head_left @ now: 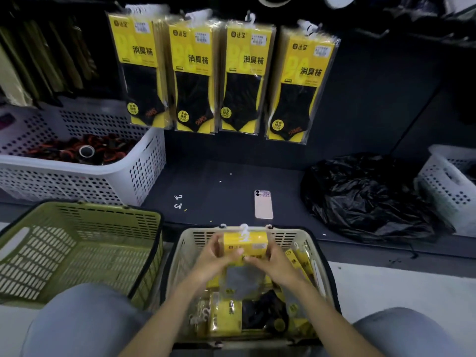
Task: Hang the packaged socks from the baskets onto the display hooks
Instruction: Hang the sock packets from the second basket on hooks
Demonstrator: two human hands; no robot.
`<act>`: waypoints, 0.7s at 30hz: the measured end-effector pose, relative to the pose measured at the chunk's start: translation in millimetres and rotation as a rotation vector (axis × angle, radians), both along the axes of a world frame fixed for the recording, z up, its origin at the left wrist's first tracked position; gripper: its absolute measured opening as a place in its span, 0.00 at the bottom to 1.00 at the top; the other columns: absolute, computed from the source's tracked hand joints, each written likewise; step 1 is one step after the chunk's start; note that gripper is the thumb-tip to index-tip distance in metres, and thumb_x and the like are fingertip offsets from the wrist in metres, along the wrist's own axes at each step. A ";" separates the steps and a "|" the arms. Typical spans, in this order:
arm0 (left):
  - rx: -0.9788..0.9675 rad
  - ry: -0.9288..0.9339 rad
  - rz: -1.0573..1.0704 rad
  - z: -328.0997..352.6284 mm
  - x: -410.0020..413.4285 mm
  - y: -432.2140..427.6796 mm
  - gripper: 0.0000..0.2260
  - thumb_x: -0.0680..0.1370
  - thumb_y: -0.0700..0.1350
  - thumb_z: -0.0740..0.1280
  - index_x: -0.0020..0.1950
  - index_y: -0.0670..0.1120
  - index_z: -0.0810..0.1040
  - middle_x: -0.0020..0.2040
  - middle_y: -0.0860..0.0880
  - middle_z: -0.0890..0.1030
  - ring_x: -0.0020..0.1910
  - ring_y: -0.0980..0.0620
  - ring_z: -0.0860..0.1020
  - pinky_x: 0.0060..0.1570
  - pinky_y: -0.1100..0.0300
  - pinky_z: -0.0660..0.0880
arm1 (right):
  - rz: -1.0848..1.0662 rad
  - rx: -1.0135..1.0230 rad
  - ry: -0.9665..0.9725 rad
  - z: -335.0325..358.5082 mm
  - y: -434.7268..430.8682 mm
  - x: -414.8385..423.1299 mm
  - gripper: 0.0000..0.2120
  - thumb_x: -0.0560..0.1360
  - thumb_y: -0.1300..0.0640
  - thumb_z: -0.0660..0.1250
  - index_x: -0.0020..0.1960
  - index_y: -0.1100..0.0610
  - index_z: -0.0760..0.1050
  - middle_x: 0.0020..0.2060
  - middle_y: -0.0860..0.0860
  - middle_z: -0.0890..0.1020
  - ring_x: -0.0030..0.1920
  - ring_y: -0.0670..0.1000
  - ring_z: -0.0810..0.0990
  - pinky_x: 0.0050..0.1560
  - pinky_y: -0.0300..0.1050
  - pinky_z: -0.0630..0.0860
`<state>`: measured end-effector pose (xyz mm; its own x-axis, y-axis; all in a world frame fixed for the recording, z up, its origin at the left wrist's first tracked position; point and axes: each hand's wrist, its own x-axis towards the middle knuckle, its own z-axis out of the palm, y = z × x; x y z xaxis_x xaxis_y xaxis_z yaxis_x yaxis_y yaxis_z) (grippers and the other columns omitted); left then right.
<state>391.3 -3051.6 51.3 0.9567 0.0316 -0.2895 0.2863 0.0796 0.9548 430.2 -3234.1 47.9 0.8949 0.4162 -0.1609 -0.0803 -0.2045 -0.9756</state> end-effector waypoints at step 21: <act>-0.067 -0.216 -0.113 129.9 48.6 -6.5 0.25 0.67 0.58 0.72 0.61 0.55 0.74 0.55 0.52 0.83 0.53 0.50 0.82 0.51 0.54 0.79 | -0.427 0.225 -0.265 128.7 -5.6 28.9 0.21 0.63 0.51 0.76 0.52 0.58 0.75 0.44 0.51 0.85 0.45 0.47 0.84 0.45 0.41 0.80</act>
